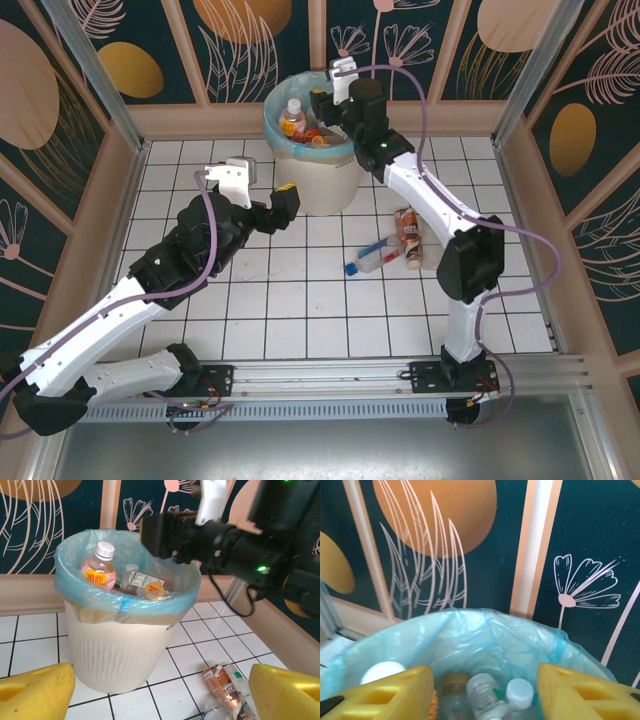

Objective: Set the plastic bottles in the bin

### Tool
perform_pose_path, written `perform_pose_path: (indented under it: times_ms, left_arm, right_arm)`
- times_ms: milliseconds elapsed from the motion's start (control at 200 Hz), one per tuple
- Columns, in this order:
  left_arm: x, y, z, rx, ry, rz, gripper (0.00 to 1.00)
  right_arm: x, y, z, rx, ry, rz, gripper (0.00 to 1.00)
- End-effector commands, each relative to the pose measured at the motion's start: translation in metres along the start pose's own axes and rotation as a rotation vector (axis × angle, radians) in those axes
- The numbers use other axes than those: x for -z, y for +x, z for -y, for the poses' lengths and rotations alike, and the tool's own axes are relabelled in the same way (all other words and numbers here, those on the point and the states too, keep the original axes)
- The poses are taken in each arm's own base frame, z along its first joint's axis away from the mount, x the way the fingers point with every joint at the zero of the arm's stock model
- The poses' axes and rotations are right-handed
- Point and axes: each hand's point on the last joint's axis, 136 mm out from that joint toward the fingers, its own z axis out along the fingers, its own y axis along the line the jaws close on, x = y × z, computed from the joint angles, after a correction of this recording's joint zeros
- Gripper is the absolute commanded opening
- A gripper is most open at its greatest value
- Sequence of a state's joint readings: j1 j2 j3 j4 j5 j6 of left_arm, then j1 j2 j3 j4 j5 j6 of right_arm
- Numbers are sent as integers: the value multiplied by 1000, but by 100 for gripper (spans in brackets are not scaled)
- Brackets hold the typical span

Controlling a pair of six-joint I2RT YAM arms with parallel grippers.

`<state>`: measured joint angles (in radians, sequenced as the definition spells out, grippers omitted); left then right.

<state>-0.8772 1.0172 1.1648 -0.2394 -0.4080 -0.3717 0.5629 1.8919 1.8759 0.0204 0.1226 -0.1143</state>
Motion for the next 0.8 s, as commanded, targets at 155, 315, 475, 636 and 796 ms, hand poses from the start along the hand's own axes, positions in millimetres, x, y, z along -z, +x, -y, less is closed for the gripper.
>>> perform_pose_path:
  times_ms: [155,315,475,636,796]
  left_arm:
    - [-2,16,6,-15,75,29,88]
    - [-21,38,28,-71,164,-68,85]
    - [-46,66,65,-94,310,-201,81]
    - [-71,94,91,-45,388,-323,79]
    - [-86,119,108,9,430,-422,78]
  right_arm:
    - [131,-13,35,-335,97,31,55]
    - [194,60,94,-463,307,-129,55]
    - [232,149,150,-517,475,-422,56]
    - [249,217,192,-543,587,-628,57]
    - [232,263,203,-609,561,-694,58]
